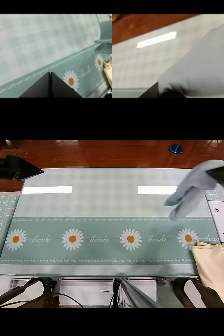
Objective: Fold the shirts.
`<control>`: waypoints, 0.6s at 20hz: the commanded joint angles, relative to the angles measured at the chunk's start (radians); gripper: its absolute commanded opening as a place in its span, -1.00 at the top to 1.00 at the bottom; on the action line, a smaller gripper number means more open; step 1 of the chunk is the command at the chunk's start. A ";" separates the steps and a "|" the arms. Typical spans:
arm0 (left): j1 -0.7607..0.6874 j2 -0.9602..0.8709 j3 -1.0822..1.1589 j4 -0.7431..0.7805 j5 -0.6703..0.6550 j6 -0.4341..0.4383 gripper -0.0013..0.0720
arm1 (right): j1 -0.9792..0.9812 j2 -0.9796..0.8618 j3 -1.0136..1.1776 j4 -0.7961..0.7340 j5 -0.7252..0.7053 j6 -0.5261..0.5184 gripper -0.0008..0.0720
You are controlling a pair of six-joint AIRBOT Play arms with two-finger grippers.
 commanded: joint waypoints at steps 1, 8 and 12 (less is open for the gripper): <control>-0.001 -0.004 0.000 0.003 -0.005 0.000 0.92 | -0.164 0.027 0.087 -0.287 0.188 0.072 0.89; -0.002 -0.005 0.000 0.002 -0.012 0.028 0.91 | -0.217 -0.063 0.086 -0.865 0.429 0.087 0.89; -0.001 -0.005 0.000 0.003 0.022 0.072 0.92 | -0.218 -0.066 0.021 -1.085 0.498 0.129 0.89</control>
